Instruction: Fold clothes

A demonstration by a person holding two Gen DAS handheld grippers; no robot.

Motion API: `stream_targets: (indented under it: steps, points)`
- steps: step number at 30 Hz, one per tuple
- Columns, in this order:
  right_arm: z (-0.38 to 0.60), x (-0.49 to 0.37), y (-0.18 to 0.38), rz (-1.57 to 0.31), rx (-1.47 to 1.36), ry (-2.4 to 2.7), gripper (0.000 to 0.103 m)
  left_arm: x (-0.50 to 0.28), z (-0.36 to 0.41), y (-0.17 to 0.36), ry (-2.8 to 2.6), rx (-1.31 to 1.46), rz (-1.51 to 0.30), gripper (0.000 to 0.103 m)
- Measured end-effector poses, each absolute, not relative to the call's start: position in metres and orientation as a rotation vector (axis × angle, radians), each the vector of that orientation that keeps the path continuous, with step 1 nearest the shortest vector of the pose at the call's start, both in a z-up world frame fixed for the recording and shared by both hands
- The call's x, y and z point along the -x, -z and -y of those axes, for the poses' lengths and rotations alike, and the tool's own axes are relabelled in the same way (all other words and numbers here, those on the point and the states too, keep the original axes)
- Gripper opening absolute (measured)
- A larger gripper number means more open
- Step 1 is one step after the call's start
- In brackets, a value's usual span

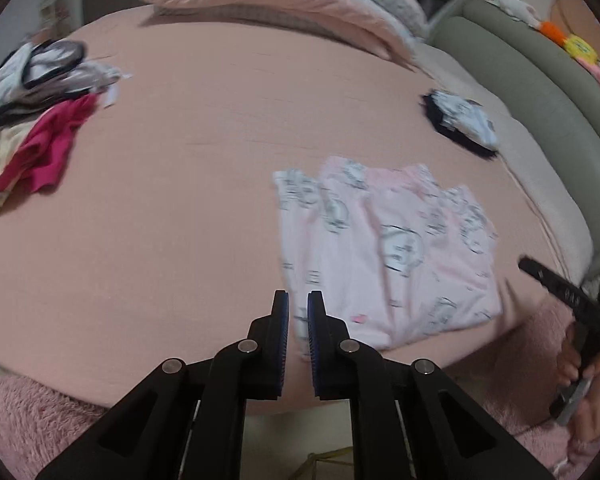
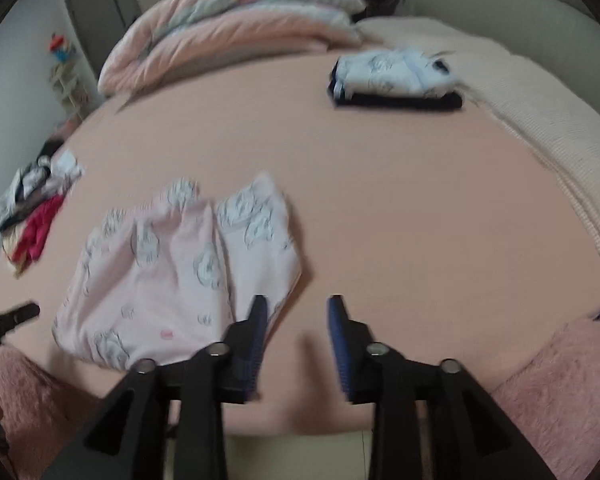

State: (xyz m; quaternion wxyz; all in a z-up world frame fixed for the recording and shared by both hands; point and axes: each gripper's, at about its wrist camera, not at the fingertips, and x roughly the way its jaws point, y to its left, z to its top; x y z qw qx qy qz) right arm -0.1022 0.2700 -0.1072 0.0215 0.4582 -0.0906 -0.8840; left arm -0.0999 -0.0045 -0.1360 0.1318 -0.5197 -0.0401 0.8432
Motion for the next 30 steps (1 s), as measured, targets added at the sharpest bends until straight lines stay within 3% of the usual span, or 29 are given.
stream_targets:
  steps: [9,16,17,18,19,20,21,24,26,30]
  points:
    - [-0.171,0.086,0.14,-0.152,-1.447,2.439,0.034,0.102,-0.05,0.173,-2.351,1.549,-0.132,0.009]
    - [-0.194,0.095,0.155,-0.155,-1.544,2.491,0.027,0.105,-0.015,0.183,-2.46,1.61,-0.163,0.009]
    - [-0.199,0.094,0.156,-0.15,-1.55,2.492,0.025,0.108,-0.004,0.184,-2.496,1.644,-0.148,0.016]
    - [-0.203,0.094,0.158,-0.196,-1.572,2.53,0.026,0.11,0.005,0.181,-2.507,1.648,-0.087,0.034]
    - [-0.208,0.094,0.159,-0.283,-1.595,2.583,0.032,0.112,0.014,0.177,-2.514,1.648,-0.022,0.037]
    - [-0.213,0.094,0.157,-0.306,-1.603,2.603,0.049,0.114,0.022,0.173,-2.52,1.646,0.045,0.037]
    - [-0.22,0.094,0.152,-0.235,-1.603,2.604,0.05,0.113,0.024,0.165,-2.518,1.596,0.074,0.037]
    - [-0.234,0.092,0.131,-0.026,-1.533,2.62,0.05,0.108,0.001,0.139,-2.537,1.375,-0.062,0.038]
    - [-0.221,0.095,0.115,-0.038,-1.412,2.621,0.051,0.105,-0.015,0.134,-2.523,1.281,-0.184,0.038]
    - [-0.177,0.109,0.114,-0.126,-1.35,2.531,0.052,0.118,-0.045,0.161,-2.419,1.305,-0.246,0.038]
